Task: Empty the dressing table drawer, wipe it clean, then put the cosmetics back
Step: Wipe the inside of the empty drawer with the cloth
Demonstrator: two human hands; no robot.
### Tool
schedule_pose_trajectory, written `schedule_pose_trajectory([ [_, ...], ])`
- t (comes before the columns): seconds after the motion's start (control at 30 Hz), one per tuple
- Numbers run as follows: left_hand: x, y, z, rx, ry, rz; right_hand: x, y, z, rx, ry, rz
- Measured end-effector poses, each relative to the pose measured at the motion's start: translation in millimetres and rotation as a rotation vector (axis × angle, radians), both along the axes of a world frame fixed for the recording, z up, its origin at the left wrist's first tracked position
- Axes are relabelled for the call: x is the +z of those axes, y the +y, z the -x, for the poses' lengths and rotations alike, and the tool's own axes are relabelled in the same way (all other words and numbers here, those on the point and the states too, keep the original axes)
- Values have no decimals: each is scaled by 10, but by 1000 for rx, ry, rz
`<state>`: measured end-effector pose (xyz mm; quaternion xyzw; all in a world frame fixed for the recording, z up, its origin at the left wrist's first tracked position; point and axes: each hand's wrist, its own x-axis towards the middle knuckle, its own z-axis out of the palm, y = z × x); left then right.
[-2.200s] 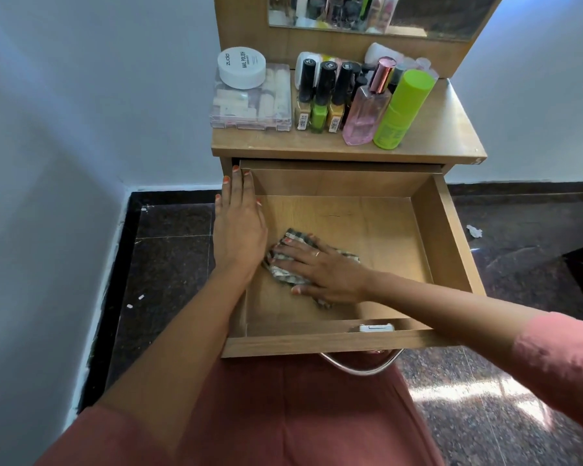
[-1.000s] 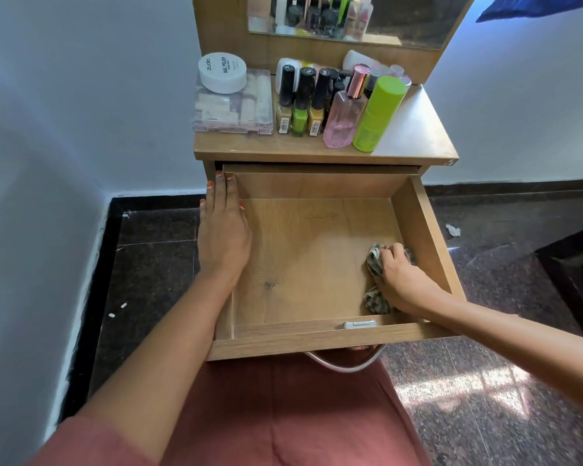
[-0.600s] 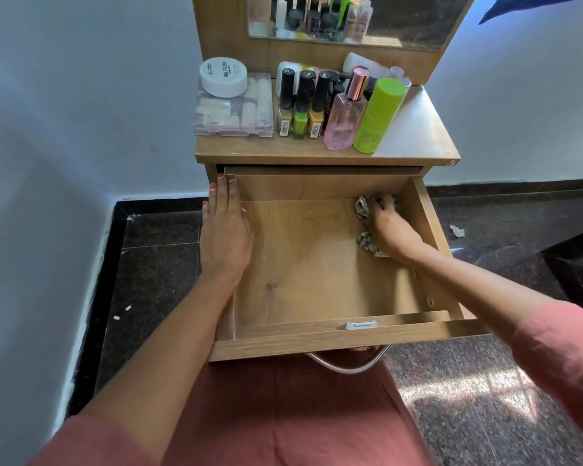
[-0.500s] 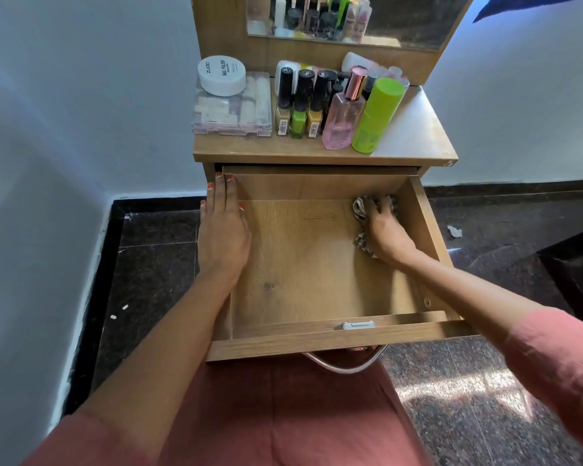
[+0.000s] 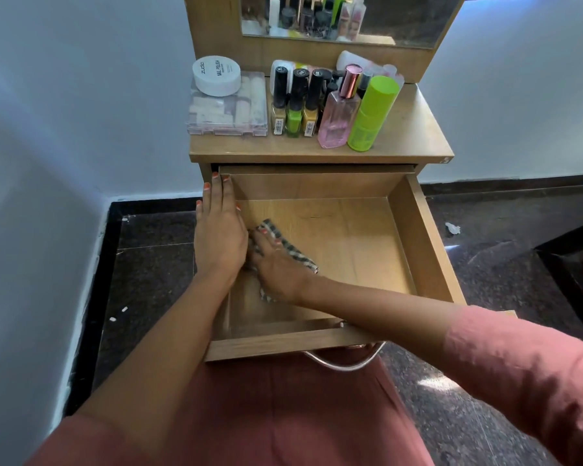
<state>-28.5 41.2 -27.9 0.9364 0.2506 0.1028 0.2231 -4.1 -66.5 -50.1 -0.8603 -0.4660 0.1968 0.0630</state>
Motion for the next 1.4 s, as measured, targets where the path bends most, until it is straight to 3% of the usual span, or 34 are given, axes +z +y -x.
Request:
schedule_pose_trajectory([
  [0.1,3,-2,3,1,-4,8,72,-260,-34,123,-126,-59],
  [0.17,8,0,4,-2,-12,18,161,-503,-151,112,-158,39],
  [0.37,-7,-6,6,-2,-22,11,368,-1305,-640,-289,-241,298],
  [0.57,9,-17,13,-1,-31,16,335,-1191,-523,-512,-193,147],
  [0.93,17,-5,7,-3,-15,5,346,-302,60,79,56,49],
  [1.07,8,9,2,-7,-13,16,376,-604,-55,139,230,62],
  [1.4,-2,-5,21,-6,-19,12,538,-1590,-441,-95,176,395],
])
